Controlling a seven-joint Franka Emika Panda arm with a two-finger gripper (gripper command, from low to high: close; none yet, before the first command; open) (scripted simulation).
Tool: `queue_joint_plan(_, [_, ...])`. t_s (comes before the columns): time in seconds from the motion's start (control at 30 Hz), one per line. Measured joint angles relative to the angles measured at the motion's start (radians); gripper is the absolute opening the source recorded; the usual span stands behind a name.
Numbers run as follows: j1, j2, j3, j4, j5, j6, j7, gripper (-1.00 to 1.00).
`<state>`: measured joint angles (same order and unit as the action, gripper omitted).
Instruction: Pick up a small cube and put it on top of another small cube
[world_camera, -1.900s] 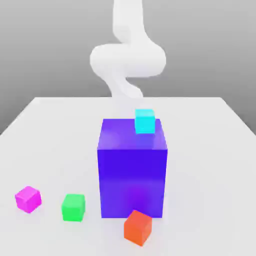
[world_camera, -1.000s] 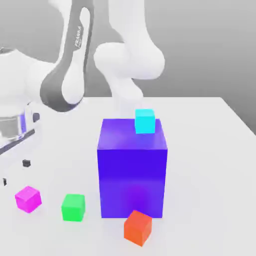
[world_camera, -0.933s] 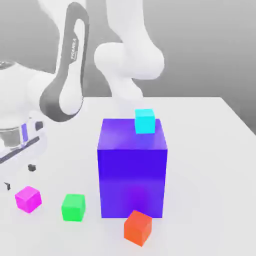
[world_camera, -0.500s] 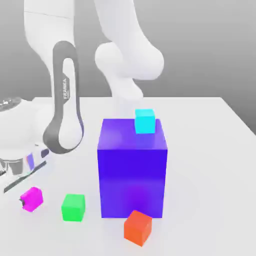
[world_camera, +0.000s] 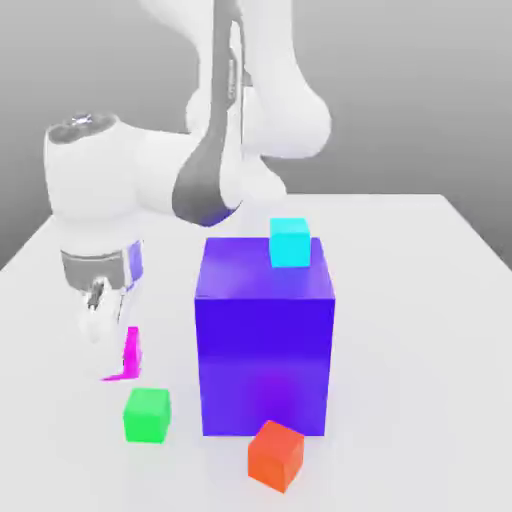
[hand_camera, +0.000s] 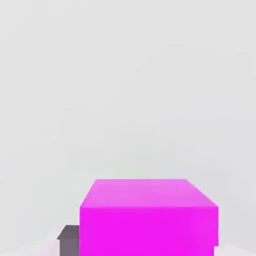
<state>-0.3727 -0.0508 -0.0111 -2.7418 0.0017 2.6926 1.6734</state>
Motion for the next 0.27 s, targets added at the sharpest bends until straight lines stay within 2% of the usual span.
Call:
queue_joint_plan(0.17, [-0.003,0.154,0.006,0.003,0.0,0.151,-0.021,-1.0])
queue_joint_plan(0.2, [-0.003,0.179,0.006,0.004,0.001,0.175,-0.022,1.0])
queue_joint_plan(0.27, [-0.003,0.179,0.006,0.004,0.001,0.175,-0.022,1.0])
